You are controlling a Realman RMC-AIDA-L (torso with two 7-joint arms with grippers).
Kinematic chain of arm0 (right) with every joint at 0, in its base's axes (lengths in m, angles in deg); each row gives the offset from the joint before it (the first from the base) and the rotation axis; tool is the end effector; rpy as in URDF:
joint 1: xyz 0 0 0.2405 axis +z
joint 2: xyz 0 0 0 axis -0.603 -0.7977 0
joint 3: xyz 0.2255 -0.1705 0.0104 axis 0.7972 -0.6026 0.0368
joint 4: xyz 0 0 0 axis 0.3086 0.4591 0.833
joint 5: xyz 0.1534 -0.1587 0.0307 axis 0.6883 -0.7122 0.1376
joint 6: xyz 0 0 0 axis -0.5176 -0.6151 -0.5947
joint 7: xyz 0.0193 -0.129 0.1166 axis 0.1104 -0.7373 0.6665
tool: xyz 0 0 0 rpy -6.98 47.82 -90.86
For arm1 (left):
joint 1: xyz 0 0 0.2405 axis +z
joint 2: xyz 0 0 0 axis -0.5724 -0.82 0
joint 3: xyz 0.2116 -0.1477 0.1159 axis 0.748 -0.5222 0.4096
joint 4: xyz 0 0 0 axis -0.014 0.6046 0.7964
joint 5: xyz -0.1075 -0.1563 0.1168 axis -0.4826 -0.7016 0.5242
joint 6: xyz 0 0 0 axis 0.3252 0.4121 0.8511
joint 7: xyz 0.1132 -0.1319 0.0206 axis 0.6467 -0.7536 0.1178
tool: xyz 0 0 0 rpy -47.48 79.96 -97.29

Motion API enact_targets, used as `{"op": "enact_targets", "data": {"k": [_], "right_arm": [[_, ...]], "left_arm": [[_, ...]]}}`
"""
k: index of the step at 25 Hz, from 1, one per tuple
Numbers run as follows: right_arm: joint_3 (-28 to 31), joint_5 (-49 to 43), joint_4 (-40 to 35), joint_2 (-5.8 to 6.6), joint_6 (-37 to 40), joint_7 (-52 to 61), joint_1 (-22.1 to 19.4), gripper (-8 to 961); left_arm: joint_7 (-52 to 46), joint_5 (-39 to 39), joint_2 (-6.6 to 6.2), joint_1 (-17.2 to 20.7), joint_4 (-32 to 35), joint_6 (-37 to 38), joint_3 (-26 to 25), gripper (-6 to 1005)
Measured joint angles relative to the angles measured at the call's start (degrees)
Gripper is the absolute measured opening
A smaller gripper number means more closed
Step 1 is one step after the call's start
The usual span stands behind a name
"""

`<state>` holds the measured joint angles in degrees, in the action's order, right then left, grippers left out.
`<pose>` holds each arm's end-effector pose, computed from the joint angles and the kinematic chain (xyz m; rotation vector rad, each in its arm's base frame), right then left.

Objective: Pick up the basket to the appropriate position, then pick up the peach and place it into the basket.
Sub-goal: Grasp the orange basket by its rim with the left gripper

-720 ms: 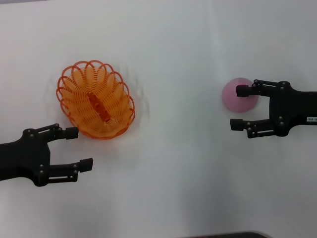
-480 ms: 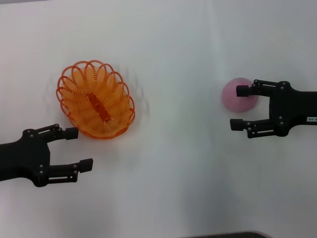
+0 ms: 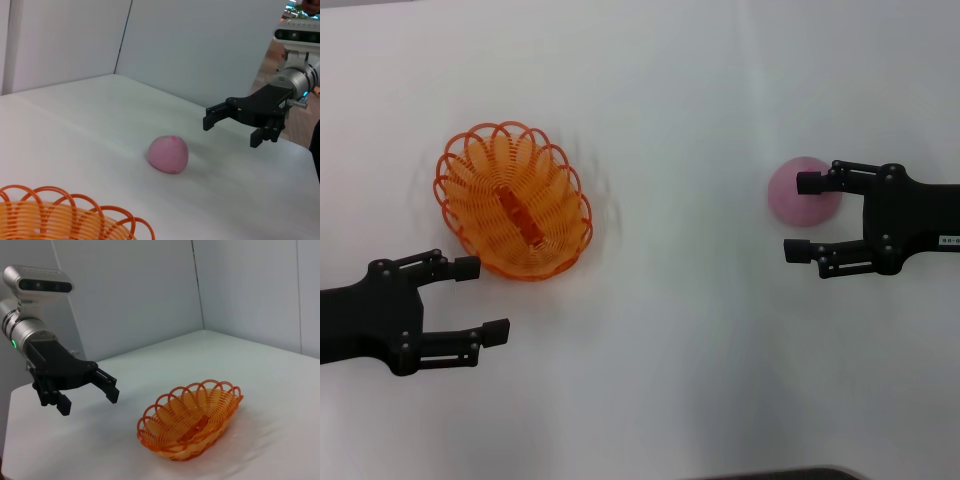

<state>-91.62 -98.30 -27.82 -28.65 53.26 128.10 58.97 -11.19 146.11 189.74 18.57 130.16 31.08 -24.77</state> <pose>0.3285 0.3001 -0.0141 -2.7703 0.5336 0.6712 -0.3160 0.2641 -0.0302 -2.8318 -0.6661 -0.6319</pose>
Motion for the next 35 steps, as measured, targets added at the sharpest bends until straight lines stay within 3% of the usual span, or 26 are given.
{"op": "enact_targets", "data": {"k": [10, 21, 29, 35], "right_arm": [[0.06, 0.00, 0.39, 0.00, -0.01, 0.00, 0.37, 945], [0.20, 0.01, 0.48, -0.60, -0.20, -0.09, 0.93, 946], [0.95, 0.09, 0.49, -1.22, -0.04, -0.17, 0.97, 946], [1.27, 0.16, 0.45, -1.36, 0.06, -0.22, 1.09, 945]], "left_arm": [[0.00, -0.70, 0.04, -0.12, -0.18, -0.67, -1.48, 876], [0.41, -6.29, 0.10, -3.26, -5.29, -8.39, -2.70, 873], [1.57, -13.14, 0.14, -4.87, -9.58, -16.12, -2.69, 870], [8.13, -22.60, 0.21, -4.71, -15.02, -19.73, -2.72, 868]]}}
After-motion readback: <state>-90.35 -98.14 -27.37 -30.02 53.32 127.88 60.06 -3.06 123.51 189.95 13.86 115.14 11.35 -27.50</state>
